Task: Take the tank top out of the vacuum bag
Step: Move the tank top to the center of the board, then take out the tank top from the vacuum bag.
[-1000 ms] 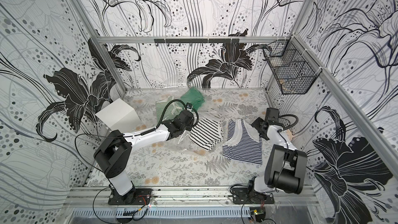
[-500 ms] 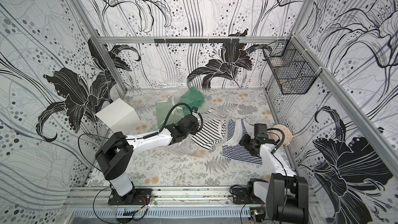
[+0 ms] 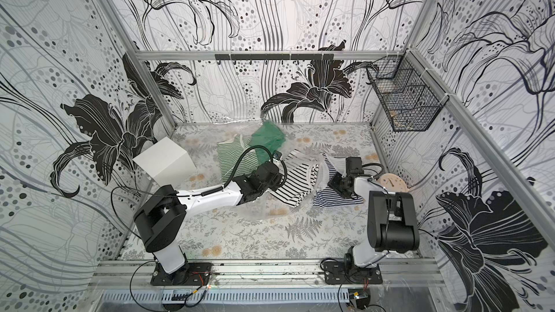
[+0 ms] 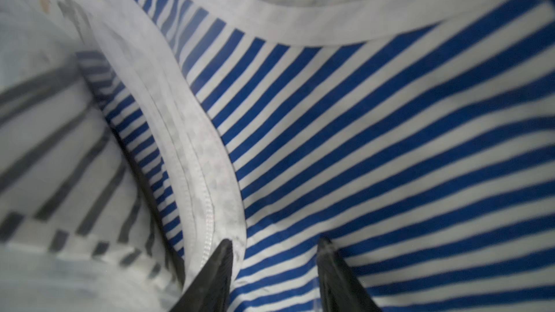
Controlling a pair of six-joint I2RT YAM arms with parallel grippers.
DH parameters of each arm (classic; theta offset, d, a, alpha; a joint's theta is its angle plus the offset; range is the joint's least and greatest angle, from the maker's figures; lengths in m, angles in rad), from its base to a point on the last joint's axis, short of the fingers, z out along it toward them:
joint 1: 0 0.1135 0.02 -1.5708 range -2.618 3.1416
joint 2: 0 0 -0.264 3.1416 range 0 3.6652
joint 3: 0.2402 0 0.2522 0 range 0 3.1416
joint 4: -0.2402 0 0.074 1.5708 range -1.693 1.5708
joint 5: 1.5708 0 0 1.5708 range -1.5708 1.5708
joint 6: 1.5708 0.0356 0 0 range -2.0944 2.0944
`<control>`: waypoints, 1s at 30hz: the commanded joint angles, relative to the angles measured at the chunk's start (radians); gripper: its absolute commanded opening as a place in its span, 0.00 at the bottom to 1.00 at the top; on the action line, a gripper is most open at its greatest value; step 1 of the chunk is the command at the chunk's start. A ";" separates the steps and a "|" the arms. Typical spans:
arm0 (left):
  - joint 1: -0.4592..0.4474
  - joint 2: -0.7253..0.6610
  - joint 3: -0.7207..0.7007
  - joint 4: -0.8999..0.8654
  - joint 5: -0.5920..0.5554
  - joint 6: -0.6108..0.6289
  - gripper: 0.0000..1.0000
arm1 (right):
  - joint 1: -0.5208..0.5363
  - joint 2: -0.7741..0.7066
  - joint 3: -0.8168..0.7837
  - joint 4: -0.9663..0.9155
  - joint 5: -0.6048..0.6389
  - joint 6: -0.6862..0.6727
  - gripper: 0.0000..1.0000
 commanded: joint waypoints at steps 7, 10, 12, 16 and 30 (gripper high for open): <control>0.001 0.019 0.070 0.047 0.047 0.020 0.00 | 0.005 0.274 0.321 -0.091 0.109 -0.072 0.53; 0.002 0.039 0.100 0.019 0.056 0.001 0.00 | 0.004 0.181 0.318 -0.101 0.095 -0.112 0.56; 0.002 0.056 0.121 0.011 0.062 -0.019 0.00 | 0.005 0.094 0.280 -0.100 0.054 -0.118 0.57; 0.002 0.101 0.168 0.004 0.088 -0.017 0.00 | 0.004 -0.093 0.128 -0.069 -0.079 -0.071 0.63; 0.003 0.172 0.250 -0.009 0.125 -0.022 0.00 | 0.155 -0.198 -0.159 0.137 -0.312 0.121 0.57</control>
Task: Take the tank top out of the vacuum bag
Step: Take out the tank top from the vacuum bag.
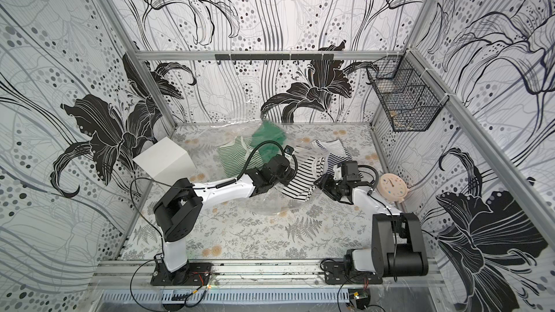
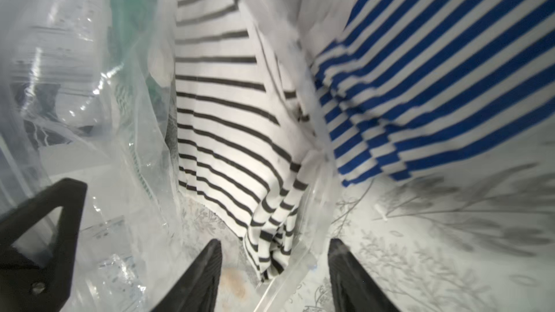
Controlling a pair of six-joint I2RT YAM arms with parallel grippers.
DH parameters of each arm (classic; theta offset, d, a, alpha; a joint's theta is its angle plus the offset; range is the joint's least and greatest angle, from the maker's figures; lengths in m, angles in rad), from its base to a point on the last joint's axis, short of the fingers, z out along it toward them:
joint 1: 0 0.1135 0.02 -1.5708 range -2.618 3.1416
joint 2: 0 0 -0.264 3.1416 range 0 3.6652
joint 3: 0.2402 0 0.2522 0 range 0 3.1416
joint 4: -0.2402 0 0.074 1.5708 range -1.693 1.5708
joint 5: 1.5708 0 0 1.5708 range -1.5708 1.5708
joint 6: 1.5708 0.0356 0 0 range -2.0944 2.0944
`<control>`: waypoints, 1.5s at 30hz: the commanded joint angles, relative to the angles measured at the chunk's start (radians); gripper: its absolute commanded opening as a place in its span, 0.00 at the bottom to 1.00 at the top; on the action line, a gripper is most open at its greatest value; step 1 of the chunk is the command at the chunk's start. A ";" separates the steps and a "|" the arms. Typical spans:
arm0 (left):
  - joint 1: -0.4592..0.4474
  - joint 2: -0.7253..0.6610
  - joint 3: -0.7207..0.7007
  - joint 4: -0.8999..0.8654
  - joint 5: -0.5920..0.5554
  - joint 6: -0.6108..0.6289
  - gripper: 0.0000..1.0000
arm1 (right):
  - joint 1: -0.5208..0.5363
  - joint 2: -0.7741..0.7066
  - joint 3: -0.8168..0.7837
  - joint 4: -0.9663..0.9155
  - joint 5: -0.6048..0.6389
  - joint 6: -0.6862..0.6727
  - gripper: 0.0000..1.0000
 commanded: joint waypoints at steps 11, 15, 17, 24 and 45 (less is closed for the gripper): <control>0.001 0.016 0.045 0.012 0.026 -0.015 0.00 | 0.092 0.229 0.094 0.100 0.035 0.079 0.54; 0.002 0.012 0.035 0.016 0.024 -0.026 0.00 | 0.091 0.202 0.092 0.053 0.096 0.065 0.59; 0.001 0.011 0.032 0.017 0.024 -0.030 0.00 | 0.091 0.170 0.087 0.030 0.124 0.051 0.60; 0.002 0.028 0.047 0.020 0.025 -0.031 0.00 | 0.091 0.132 0.052 0.034 0.143 0.065 0.57; 0.002 0.025 0.047 0.023 0.026 -0.018 0.00 | 0.092 0.317 0.061 0.163 0.068 0.096 0.59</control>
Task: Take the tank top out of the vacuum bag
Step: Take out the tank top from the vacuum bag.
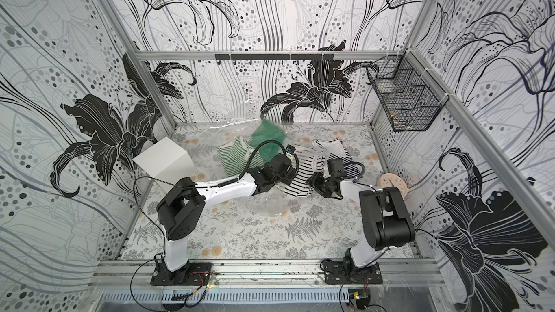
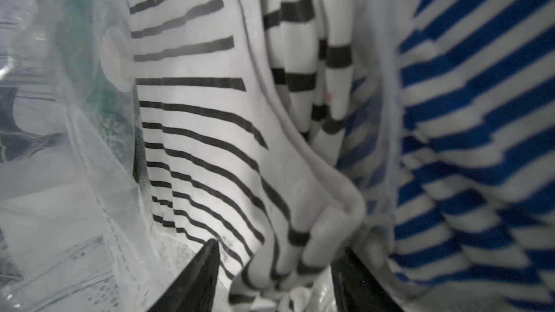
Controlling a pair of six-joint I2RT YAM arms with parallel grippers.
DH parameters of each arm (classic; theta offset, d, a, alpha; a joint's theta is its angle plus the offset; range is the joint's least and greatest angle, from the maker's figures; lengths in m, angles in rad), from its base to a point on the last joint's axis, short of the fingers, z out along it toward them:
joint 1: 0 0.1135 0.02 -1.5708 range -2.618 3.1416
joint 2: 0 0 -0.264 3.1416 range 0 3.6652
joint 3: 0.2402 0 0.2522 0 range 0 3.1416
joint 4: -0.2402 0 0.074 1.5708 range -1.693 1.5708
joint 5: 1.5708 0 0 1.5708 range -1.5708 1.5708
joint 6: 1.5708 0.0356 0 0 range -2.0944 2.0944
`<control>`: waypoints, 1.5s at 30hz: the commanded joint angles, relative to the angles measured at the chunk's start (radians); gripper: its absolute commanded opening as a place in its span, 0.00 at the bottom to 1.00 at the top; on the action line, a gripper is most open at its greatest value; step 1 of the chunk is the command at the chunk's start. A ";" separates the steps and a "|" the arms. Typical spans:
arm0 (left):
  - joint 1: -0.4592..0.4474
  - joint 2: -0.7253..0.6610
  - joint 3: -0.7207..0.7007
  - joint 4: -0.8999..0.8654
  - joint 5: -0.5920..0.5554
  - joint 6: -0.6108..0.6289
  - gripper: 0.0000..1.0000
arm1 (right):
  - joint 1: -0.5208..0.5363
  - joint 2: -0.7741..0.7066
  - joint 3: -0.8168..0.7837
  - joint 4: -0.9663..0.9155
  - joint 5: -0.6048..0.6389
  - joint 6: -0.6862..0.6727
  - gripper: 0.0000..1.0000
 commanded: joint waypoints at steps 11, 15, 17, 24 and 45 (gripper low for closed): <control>0.003 0.000 0.004 0.037 0.023 0.003 0.00 | 0.004 0.054 0.099 -0.101 -0.001 -0.039 0.28; 0.002 0.000 0.004 0.035 0.021 0.007 0.00 | 0.004 -0.036 0.094 -0.135 0.004 -0.047 0.39; 0.002 0.004 0.005 0.037 0.022 0.007 0.00 | 0.004 -0.048 0.090 -0.137 0.006 -0.048 0.35; 0.002 0.014 0.013 0.041 0.030 0.010 0.00 | 0.004 0.056 0.141 -0.108 -0.028 -0.052 0.32; 0.016 0.033 0.002 0.028 0.008 -0.021 0.00 | 0.004 0.013 0.170 -0.225 0.042 -0.152 0.00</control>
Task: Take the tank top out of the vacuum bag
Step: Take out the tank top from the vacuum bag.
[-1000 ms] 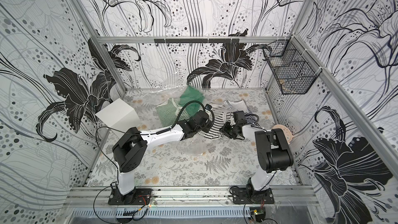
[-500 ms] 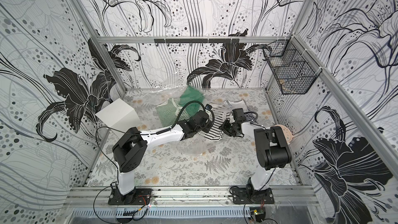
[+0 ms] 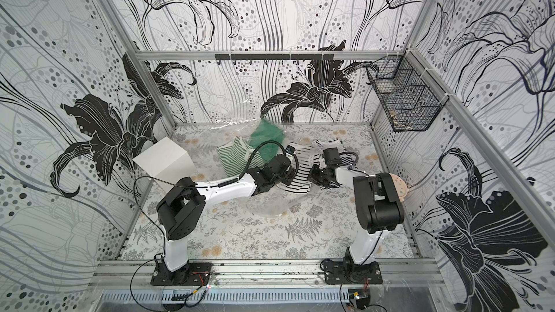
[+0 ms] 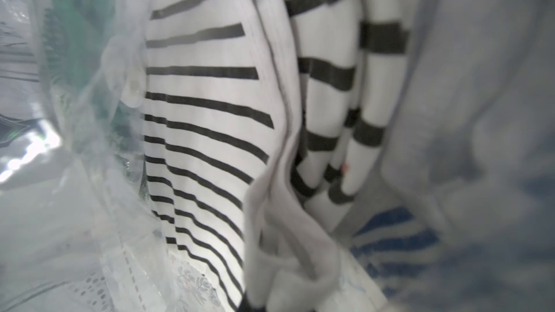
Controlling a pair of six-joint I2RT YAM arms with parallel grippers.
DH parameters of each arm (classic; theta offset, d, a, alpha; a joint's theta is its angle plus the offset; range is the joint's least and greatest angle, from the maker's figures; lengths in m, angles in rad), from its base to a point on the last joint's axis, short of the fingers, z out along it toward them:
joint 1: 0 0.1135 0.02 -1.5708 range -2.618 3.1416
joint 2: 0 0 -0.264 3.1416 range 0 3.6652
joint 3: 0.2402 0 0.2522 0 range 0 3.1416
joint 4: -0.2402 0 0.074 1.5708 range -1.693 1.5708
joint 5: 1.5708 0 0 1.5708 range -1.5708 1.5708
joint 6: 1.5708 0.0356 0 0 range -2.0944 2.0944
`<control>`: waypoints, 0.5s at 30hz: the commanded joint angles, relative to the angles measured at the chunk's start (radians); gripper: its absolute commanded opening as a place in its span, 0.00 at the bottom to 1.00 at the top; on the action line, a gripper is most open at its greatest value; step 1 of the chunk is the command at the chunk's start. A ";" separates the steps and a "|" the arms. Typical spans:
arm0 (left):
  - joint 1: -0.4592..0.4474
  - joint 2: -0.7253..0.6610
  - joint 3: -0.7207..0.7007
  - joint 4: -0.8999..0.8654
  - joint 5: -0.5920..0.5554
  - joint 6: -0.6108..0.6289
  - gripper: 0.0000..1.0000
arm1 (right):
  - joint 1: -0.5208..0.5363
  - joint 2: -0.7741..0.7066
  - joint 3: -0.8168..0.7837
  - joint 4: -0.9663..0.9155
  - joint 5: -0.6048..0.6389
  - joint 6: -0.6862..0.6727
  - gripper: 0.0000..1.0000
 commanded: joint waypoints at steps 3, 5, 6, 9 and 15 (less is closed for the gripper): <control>0.013 0.048 0.025 -0.007 -0.024 -0.030 0.00 | 0.004 -0.165 -0.061 -0.112 0.067 -0.051 0.00; 0.016 0.058 0.027 -0.016 -0.030 -0.039 0.00 | 0.005 -0.231 -0.081 -0.147 0.095 -0.061 0.00; 0.019 0.061 0.027 -0.021 -0.032 -0.046 0.00 | 0.004 -0.265 -0.090 -0.171 0.111 -0.069 0.00; 0.024 0.069 0.026 -0.027 -0.035 -0.058 0.00 | 0.002 -0.366 -0.115 -0.235 0.163 -0.062 0.00; 0.034 0.069 0.011 -0.033 -0.053 -0.081 0.00 | -0.070 -0.515 -0.181 -0.336 0.210 0.000 0.00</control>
